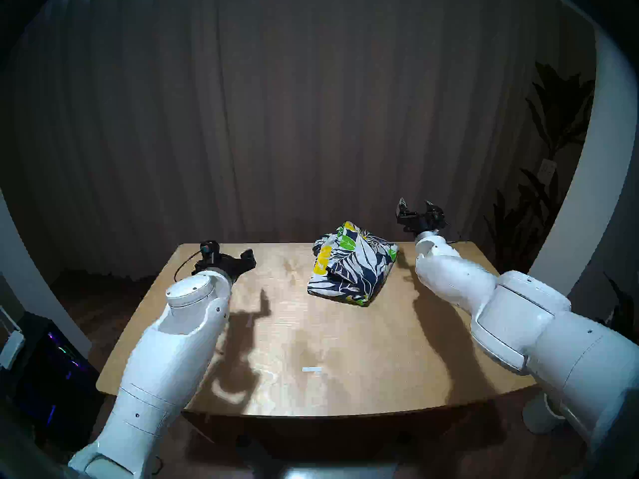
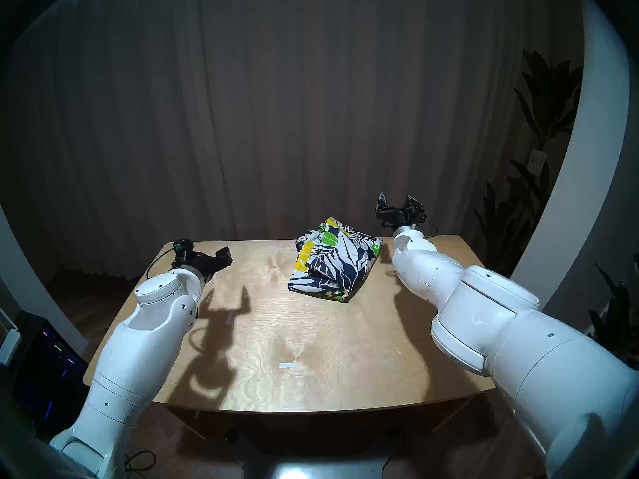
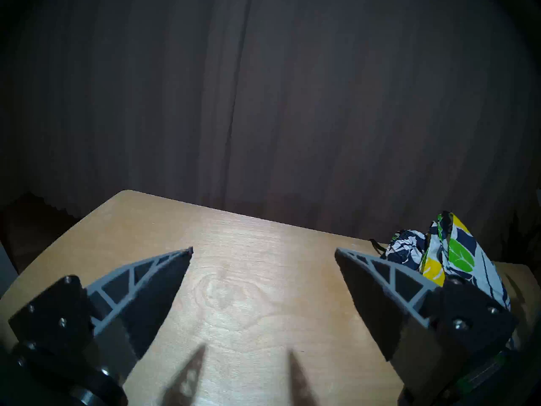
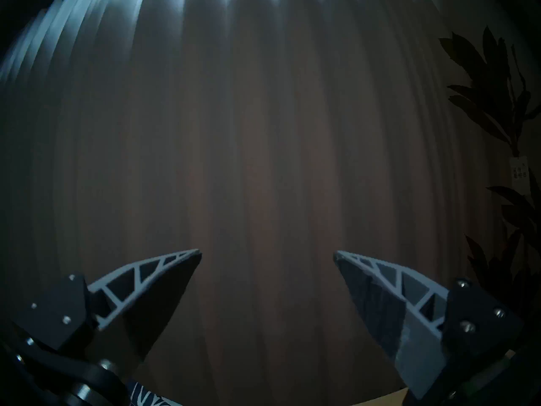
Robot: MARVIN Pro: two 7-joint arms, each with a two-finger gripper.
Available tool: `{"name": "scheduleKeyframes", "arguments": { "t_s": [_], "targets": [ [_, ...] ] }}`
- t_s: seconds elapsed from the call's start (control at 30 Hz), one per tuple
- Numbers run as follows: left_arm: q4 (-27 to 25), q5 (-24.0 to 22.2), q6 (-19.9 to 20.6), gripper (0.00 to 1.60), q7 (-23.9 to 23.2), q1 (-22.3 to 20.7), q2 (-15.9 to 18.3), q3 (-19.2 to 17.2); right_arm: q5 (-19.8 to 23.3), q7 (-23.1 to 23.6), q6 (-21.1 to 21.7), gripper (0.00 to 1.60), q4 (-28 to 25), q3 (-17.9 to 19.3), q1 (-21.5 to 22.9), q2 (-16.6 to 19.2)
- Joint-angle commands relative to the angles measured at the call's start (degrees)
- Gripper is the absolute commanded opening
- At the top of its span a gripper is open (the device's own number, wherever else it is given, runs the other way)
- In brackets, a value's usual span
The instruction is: Fold the pants in half lengthwise, then in half again, and set them down flat
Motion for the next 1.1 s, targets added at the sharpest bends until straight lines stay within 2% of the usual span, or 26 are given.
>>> {"name": "scheduleKeyframes", "arguments": {
  "t_s": [0.0, 0.43, 1.07],
  "targets": [
    [0.75, 3.26, -2.25, 1.60, 0.61, -3.25, 0.73, 0.88, -0.39, 2.20, -0.72, 1.60, -0.78, -0.42, -1.00, 1.01],
    [4.18, 8.21, -4.99, 1.60, 2.54, -5.99, 1.19, 4.21, -0.51, 4.81, -0.82, 1.60, -1.78, -0.49, -4.46, 1.66],
    [7.62, 13.31, -8.00, 1.60, 4.82, -8.25, 1.48, 8.40, 2.33, 6.02, -0.15, 1.60, -2.85, 2.59, -6.76, 2.56]
  ]
}}
